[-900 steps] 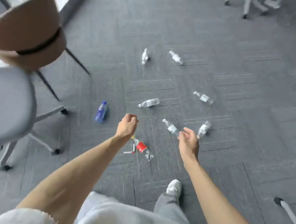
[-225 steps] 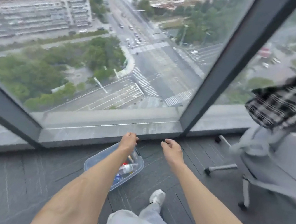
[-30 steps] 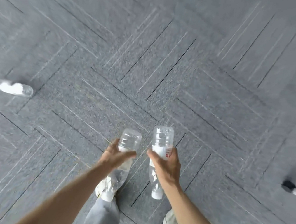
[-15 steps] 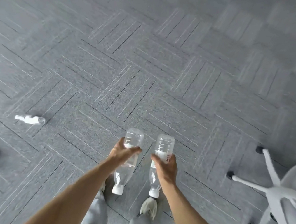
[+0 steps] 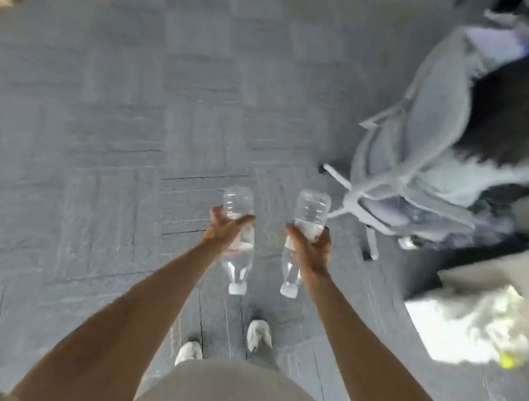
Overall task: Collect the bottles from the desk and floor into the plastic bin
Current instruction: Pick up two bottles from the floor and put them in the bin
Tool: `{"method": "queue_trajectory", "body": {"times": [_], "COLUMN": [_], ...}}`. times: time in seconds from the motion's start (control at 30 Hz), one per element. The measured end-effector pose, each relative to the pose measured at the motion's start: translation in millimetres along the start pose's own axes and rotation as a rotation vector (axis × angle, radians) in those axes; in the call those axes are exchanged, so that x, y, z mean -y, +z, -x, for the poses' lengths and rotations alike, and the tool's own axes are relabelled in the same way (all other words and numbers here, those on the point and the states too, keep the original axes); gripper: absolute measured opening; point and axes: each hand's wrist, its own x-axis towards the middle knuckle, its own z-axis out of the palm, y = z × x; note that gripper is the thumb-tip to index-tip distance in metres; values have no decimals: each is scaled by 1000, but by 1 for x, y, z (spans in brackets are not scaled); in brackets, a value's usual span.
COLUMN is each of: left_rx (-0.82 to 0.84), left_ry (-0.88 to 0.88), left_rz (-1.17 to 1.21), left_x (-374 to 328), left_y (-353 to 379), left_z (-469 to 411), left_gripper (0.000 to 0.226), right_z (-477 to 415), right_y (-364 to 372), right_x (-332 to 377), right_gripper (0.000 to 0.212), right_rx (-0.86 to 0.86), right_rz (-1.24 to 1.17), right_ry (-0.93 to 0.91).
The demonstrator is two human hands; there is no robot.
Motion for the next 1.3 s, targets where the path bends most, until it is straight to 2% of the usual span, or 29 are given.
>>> {"method": "queue_trajectory", "body": {"times": [0.07, 0.13, 0.23, 0.33, 0.37, 0.43, 0.53, 0.67, 0.7, 0.8, 0.83, 0.97, 1.3], "left_rx": [96, 247, 439, 655, 708, 801, 906, 1007, 1024, 1088, 1104, 1191, 1406], "left_ry": [31, 29, 58, 125, 149, 183, 228, 245, 258, 301, 318, 322, 284], "left_rz": [-62, -149, -287, -450, -500, -590, -690, -780, -804, -927, -961, -1058, -1284], "left_x": [4, 3, -3, 7, 15, 36, 76, 134, 149, 196, 211, 266, 407], "left_y": [30, 66, 129, 196, 217, 257, 319, 398, 417, 480, 500, 563, 705], "left_z": [-1, 21, 77, 135, 155, 192, 242, 318, 333, 373, 386, 448, 571], "left_gripper": [95, 85, 85, 33, 26, 27, 33, 21, 24, 66, 68, 55, 54], "right_z": [16, 33, 66, 110, 125, 153, 194, 242, 252, 282, 291, 345, 429], "right_y": [-34, -72, -138, -208, -230, -273, -334, -413, -431, -485, -501, -555, -701], "right_x": [-1, -8, -36, -62, -75, -101, -143, -208, -226, -276, -291, -329, -410], "right_gripper": [46, 55, 49, 36, 31, 31, 44, 48, 47, 49, 50, 48, 41], "right_rx": [-143, -268, -450, -632, -679, -773, -885, -1012, -1041, -1114, -1152, -1282, -1566], "right_rz": [-53, -117, -244, -350, -381, -431, -486, -572, -587, -646, -657, -697, -730], "right_ry": [4, 26, 38, 91, 105, 132, 174, 224, 229, 240, 249, 310, 486]}}
